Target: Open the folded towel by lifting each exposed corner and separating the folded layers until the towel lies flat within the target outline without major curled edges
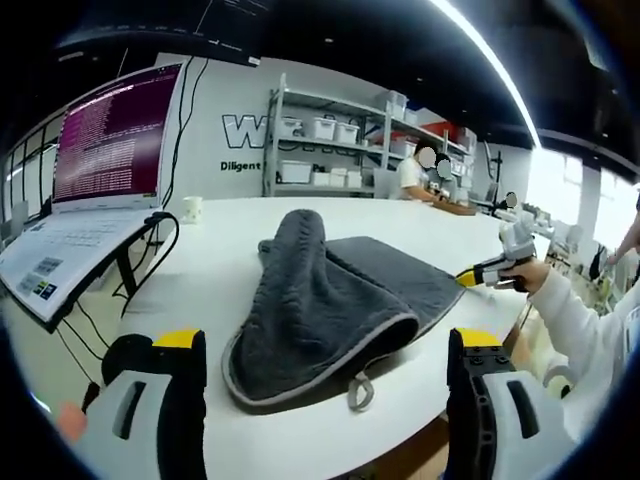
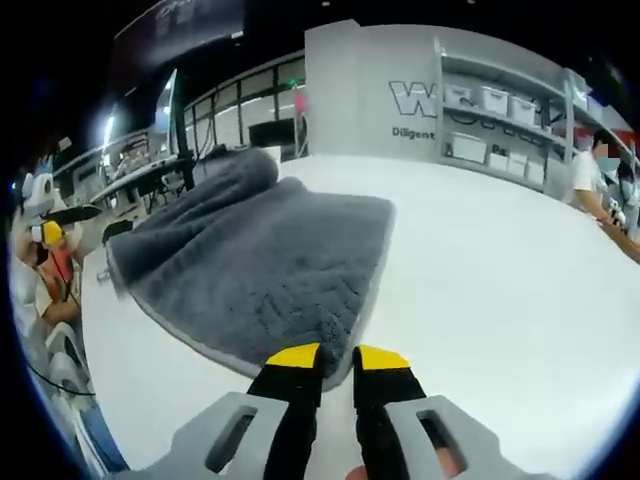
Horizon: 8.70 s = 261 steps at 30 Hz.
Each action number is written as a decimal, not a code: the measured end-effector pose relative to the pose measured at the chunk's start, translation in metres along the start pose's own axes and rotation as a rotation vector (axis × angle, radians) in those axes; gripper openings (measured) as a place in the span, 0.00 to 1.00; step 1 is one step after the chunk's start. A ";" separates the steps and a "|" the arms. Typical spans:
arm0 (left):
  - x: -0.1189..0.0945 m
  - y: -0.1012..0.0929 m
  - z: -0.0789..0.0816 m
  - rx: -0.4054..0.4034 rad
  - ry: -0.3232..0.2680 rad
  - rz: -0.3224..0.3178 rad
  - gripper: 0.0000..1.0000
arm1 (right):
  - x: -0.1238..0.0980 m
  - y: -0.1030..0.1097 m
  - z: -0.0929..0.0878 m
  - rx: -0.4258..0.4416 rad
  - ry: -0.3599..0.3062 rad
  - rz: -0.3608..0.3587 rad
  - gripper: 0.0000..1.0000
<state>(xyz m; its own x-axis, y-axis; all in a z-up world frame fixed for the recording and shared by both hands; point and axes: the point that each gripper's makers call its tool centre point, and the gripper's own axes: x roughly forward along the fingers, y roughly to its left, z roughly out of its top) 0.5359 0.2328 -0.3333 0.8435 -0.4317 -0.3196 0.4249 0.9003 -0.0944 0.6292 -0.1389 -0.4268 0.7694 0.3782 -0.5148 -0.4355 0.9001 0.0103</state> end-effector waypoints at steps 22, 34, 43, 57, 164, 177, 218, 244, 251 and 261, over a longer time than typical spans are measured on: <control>0.000 -0.002 -0.002 -0.005 0.007 -0.004 0.99 | -0.012 -0.048 -0.007 -0.169 0.036 -0.156 0.00; 0.000 -0.002 -0.004 -0.006 0.013 -0.005 0.99 | -0.014 -0.085 -0.007 -0.191 0.058 -0.239 0.00; 0.000 0.000 -0.004 -0.008 0.014 -0.001 0.99 | -0.028 -0.119 -0.015 -0.158 0.070 -0.319 0.00; 0.004 -0.003 -0.007 -0.009 0.023 -0.009 0.99 | -0.059 -0.170 -0.033 -0.112 0.092 -0.446 0.00; 0.219 -0.119 0.016 -0.253 0.032 -0.222 0.13 | -0.177 -0.059 0.039 0.047 -0.318 -0.142 0.98; 0.210 -0.189 0.034 0.258 0.011 -0.199 0.05 | -0.174 -0.058 0.037 0.041 -0.309 -0.143 0.97; 0.164 -0.253 0.063 0.429 -0.117 -0.358 0.29 | -0.170 -0.057 0.032 0.050 -0.279 -0.120 0.98; 0.111 -0.182 0.047 0.067 -0.056 -0.399 0.82 | -0.167 -0.052 0.024 0.032 -0.238 -0.110 0.99; 0.113 -0.187 0.046 0.094 -0.040 -0.410 0.89 | -0.167 -0.048 0.021 0.034 -0.231 -0.077 0.99; 0.122 -0.190 0.052 0.119 -0.025 -0.427 0.96 | -0.167 -0.043 0.020 0.022 -0.226 -0.050 0.99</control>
<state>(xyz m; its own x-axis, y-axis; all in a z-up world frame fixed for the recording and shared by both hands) 0.5751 0.0057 -0.3057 0.5912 -0.7661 -0.2521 0.7708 0.6287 -0.1030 0.5285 -0.2370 -0.3240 0.8757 0.3697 -0.3104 -0.3859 0.9225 0.0099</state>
